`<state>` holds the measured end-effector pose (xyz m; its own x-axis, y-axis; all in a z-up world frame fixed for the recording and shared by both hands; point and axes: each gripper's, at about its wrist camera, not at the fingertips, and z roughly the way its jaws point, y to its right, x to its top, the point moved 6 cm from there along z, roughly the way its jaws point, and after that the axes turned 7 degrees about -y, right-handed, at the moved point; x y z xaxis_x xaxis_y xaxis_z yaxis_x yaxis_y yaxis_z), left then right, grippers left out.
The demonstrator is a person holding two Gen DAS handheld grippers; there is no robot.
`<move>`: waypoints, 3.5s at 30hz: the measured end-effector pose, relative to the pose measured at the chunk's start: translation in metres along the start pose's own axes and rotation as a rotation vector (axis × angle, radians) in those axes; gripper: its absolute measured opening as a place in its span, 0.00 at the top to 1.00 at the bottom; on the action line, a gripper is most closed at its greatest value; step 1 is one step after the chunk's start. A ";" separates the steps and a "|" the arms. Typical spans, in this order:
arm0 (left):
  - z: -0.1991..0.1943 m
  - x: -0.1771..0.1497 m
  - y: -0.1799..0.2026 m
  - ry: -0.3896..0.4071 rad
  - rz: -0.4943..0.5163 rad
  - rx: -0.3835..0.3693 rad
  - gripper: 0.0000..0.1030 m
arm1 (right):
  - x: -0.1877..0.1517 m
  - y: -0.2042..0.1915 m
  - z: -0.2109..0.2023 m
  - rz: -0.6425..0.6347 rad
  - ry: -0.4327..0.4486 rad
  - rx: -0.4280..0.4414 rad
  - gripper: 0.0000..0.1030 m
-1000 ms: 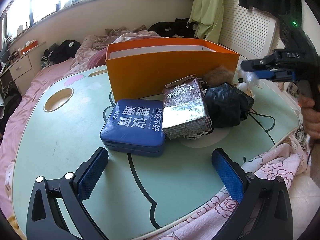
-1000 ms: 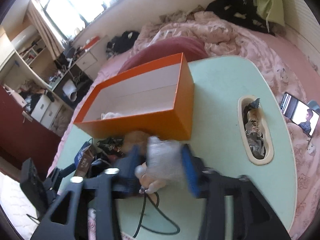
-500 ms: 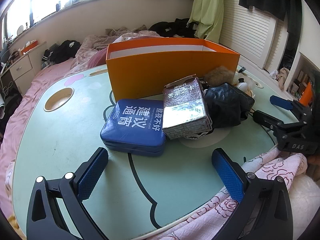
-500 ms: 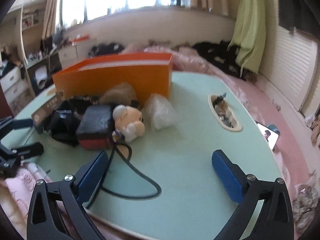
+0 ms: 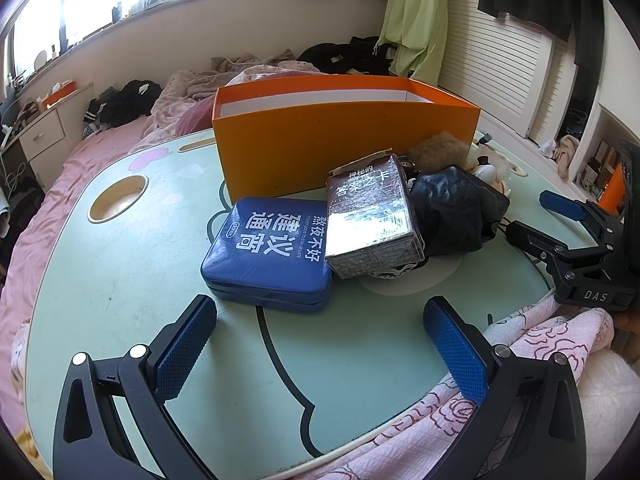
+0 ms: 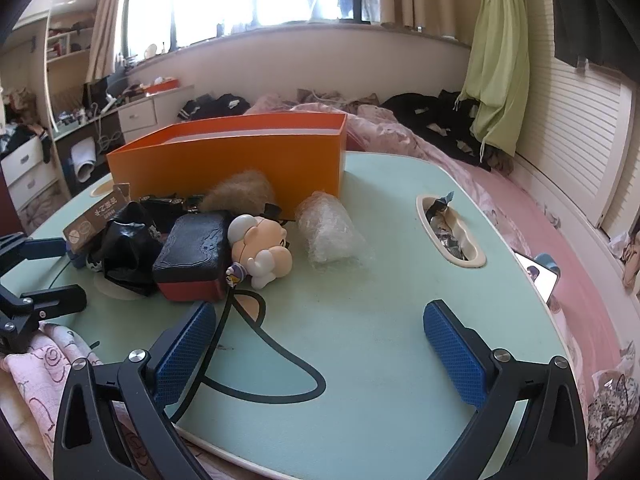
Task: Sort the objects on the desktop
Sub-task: 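Move the left tool into the box toward the white fluffy pad, then close the left tool on the white fluffy pad and lift it, then carry the white pad out and set it beside the beige fur ball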
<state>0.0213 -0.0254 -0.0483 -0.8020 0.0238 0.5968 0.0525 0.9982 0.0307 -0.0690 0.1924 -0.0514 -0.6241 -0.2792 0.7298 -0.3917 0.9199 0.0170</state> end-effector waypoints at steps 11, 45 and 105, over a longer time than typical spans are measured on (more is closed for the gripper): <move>0.000 -0.001 -0.002 -0.001 -0.005 -0.008 0.00 | 0.001 0.000 0.000 0.001 0.001 0.001 0.00; 0.113 0.152 0.001 -0.593 -0.122 -0.128 0.44 | 0.002 -0.003 0.000 0.000 0.007 0.002 0.00; -0.037 0.017 0.002 -0.049 0.114 0.046 0.30 | 0.003 -0.003 -0.002 0.002 0.009 0.005 0.00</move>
<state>0.0293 -0.0250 -0.0086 -0.8207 0.1388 0.5542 0.1183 0.9903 -0.0729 -0.0683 0.1888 -0.0482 -0.6190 -0.2751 0.7356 -0.3939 0.9191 0.0122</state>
